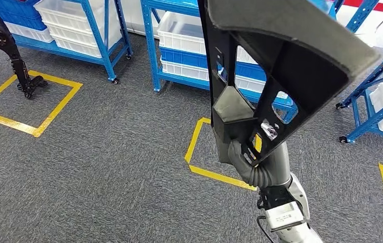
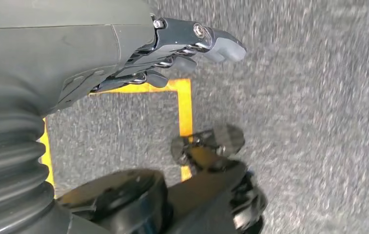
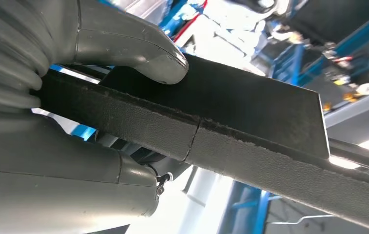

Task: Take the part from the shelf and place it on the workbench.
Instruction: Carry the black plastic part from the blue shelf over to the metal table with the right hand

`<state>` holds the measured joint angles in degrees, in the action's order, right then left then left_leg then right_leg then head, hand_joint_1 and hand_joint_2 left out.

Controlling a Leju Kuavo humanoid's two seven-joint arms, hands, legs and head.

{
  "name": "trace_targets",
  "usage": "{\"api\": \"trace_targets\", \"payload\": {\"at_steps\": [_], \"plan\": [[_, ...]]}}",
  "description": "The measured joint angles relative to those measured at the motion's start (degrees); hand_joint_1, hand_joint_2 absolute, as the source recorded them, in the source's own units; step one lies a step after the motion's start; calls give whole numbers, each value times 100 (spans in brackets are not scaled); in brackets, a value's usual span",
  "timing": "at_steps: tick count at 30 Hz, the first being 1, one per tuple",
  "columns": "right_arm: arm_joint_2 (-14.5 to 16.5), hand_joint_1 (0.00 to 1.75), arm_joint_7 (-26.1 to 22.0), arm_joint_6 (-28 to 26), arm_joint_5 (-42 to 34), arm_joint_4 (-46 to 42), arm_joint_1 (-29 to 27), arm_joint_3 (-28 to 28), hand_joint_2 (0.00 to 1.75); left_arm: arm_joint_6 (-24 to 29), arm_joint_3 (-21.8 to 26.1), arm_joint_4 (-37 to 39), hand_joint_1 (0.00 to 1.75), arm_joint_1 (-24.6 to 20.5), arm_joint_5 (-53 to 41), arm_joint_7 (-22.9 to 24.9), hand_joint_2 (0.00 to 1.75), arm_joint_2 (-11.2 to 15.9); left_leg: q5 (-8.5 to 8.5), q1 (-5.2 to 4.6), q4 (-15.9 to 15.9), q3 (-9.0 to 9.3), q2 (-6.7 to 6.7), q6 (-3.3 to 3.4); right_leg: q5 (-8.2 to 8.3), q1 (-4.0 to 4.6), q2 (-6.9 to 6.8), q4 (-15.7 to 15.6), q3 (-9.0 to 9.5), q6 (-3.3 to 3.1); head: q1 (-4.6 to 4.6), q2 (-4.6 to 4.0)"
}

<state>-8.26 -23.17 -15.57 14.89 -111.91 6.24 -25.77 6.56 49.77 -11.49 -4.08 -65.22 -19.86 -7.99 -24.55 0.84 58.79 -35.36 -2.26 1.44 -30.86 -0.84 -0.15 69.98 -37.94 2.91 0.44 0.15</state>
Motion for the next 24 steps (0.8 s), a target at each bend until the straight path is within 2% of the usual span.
{"api": "trace_targets", "payload": {"at_steps": [1,2,3,4,6,8,9,11,12,13,14,15,17,19,21,22,24], "plan": [[26,175,-19,8,-30,28,72,-23,175,8,3,-2,0,-28,11,-1,175,4,10,0,1,-1,-42,-16,166,-13,50,-448,213,33,2,0],[51,175,-34,13,-56,59,140,-45,175,21,7,-4,0,-56,30,-2,175,8,19,-11,4,-5,-80,-39,304,-11,89,-835,403,41,-1,0],[80,175,-46,17,-75,91,196,-67,175,33,15,-6,0,-79,58,-4,175,14,29,-20,5,-15,-108,-65,390,-6,119,-1092,531,28,-3,0],[109,175,-52,21,-87,119,238,-84,175,40,25,-8,0,-94,84,-5,175,21,42,-27,2,-27,-126,-95,423,8,136,-1198,581,-1,-6,0],[152,175,-71,28,-99,174,286,-106,175,49,55,-9,0,-102,105,-9,175,39,64,-22,-9,-44,-142,-160,456,20,90,-1199,582,-73,-9,0],[188,175,-119,27,-111,220,315,-116,175,82,80,-9,0,-100,89,-10,175,68,-28,-16,119,-105,-41,-216,487,-5,38,-1224,589,-154,-21,0],[213,175,-156,20,-120,238,321,-123,175,107,90,-9,0,-101,77,-10,175,90,-172,-16,358,-211,37,-237,495,-20,3,-1237,595,-196,-31,0],[264,175,-229,-8,-152,269,319,-136,175,144,100,-9,0,-101,61,-16,175,136,-536,-15,1093,-548,149,-266,485,-3,-72,-1235,599,-251,-49,0],[287,175,-261,-30,-177,288,313,-140,175,148,104,-9,0,-98,56,-18,175,167,-658,-13,1431,-711,166,-276,480,8,-115,-1233,602,-260,-48,0],[307,175,-287,-49,-204,305,310,-142,175,148,107,-9,0,-94,51,-17,175,198,-680,-13,1594,-794,178,-280,474,15,-155,-1232,605,-267,-49,0],[327,175,-310,-67,-227,320,307,-142,175,149,108,-9,0,-90,46,-13,175,232,-590,-13,1532,-765,197,-279,468,18,-196,-1230,614,-272,-50,0],[344,175,-327,-80,-245,329,307,-142,175,151,108,-10,0,-89,43,-9,175,268,-417,-13,1255,-627,235,-271,457,20,-237,-1228,630,-273,-50,0],[367,175,-343,-91,-269,335,310,-142,175,161,109,-13,0,-98,40,-4,175,320,-85,-35,481,-229,421,-245,417,48,-313,-1209,661,-243,-56,0],[378,175,-347,-98,-285,337,314,-143,175,169,109,-15,0,-112,39,-4,175,347,5,-72,95,-43,529,-206,380,97,-390,-1198,676,-193,-50,0],[388,175,-350,-104,-288,337,316,-144,175,173,109,-16,0,-113,39,-3,175,361,3,-92,60,-56,437,-148,365,114,-491,-1212,688,-161,-42,0],[394,175,-350,-106,-289,337,318,-144,175,175,109,-16,0,-110,39,-2,175,366,16,-85,45,-59,381,-116,340,106,-500,-1194,678,-143,-43,0],[402,175,-354,-109,-289,337,321,-144,175,180,109,-17,0,-113,39,0,175,374,51,-54,15,-65,274,-42,158,81,-330,-882,529,-128,-30,0]]}}
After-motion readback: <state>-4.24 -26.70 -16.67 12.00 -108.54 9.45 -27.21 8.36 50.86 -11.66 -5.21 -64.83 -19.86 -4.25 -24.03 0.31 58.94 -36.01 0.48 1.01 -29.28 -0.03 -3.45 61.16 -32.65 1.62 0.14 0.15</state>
